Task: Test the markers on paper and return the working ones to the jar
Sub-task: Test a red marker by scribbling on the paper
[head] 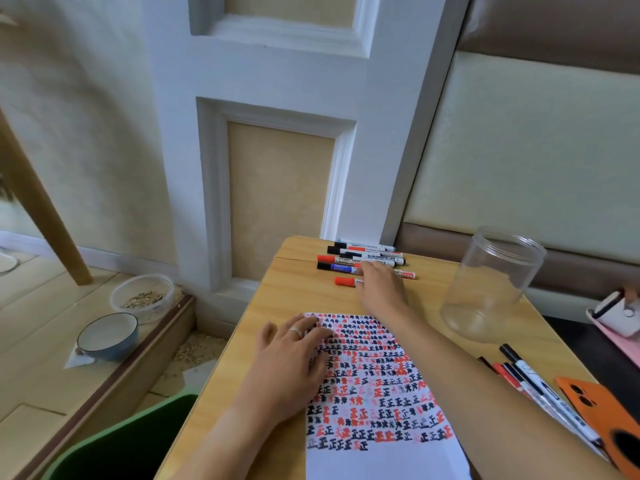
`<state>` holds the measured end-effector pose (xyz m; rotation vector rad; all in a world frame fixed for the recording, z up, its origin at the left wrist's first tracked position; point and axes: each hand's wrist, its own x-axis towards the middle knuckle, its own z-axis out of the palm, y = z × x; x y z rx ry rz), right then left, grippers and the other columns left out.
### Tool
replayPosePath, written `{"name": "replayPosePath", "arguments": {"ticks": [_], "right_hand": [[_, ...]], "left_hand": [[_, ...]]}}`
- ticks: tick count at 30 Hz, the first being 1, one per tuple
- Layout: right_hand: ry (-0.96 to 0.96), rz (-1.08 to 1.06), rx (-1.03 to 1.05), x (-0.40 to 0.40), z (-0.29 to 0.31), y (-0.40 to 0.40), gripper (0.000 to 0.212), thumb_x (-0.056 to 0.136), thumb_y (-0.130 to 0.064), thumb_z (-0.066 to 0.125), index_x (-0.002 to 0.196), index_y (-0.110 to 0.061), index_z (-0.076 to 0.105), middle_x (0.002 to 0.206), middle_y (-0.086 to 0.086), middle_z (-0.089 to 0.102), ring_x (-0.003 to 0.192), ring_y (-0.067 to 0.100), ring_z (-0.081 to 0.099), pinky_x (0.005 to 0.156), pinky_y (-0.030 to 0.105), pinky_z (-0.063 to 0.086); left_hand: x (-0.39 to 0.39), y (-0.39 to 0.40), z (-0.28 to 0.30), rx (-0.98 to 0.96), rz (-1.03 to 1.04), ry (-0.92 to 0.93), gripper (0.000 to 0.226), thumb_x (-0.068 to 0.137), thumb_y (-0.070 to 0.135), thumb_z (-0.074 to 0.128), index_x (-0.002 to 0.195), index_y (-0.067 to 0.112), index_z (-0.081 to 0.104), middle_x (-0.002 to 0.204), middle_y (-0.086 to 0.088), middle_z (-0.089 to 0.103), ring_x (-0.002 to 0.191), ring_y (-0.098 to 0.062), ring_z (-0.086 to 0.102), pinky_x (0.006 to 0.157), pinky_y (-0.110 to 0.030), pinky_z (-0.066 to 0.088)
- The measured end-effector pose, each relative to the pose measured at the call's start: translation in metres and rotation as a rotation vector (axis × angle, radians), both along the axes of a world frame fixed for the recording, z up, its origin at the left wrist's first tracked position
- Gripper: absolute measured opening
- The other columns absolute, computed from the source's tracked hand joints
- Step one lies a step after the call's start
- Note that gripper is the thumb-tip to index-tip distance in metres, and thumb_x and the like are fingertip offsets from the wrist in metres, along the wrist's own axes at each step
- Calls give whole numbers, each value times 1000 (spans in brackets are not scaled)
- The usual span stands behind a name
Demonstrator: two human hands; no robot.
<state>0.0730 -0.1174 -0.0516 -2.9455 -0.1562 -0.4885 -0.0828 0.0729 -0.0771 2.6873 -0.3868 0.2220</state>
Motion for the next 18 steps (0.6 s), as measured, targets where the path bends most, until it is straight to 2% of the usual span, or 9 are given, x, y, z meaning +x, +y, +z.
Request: {"name": "replayPosePath", "arguments": {"ticks": [3, 7, 11, 14, 16, 18], "right_hand": [[-33, 44, -19, -6, 2, -2, 21, 101, -26, 61, 120, -19, 67, 118, -1, 62, 117, 20, 54, 100, 36, 44], [-175, 170, -45, -29, 11, -2, 18, 102, -26, 57, 116, -16, 63, 114, -1, 60, 109, 20, 54, 97, 36, 43], [-329, 313, -56, -76, 26, -2, 12, 98, -17, 59, 109, -11, 60, 101, 1, 61, 91, 19, 55, 80, 32, 49], [-278, 356, -14, -125, 35, -2, 9, 101, -17, 55, 109, -16, 53, 90, -6, 52, 70, 10, 46, 56, 15, 31], [-207, 382, 30, -158, 34, -3, 4, 103, -19, 51, 104, -20, 47, 84, -9, 48, 60, 6, 41, 50, 15, 24], [-163, 406, 44, -186, 29, -6, 2, 104, -22, 47, 103, -22, 45, 82, -8, 48, 61, 7, 41, 51, 19, 27]], "left_hand": [[-1, 0, 1, 1, -4, 3, 45, 106, 47, 33, 150, 45, 36, 165, 15, 25, 155, -6, 6, 125, -46, -4], [-5, 2, 5, 5, 11, 7, 44, 106, 43, 36, 150, 42, 40, 164, 11, 28, 155, -10, 8, 126, -48, -2], [-13, 10, 8, 41, 39, 16, 44, 106, 42, 37, 150, 40, 41, 164, 9, 29, 156, -13, 10, 125, -50, -1], [-21, 17, 9, 44, 52, 19, 44, 106, 41, 38, 150, 39, 42, 164, 7, 30, 155, -14, 12, 125, -50, 1], [-27, 19, 10, 36, 59, 17, 44, 106, 40, 39, 149, 38, 42, 163, 6, 32, 155, -15, 14, 124, -50, 2], [-32, 19, 10, 31, 66, 4, 44, 105, 38, 40, 149, 38, 43, 162, 6, 33, 155, -15, 16, 124, -50, 3]]}}
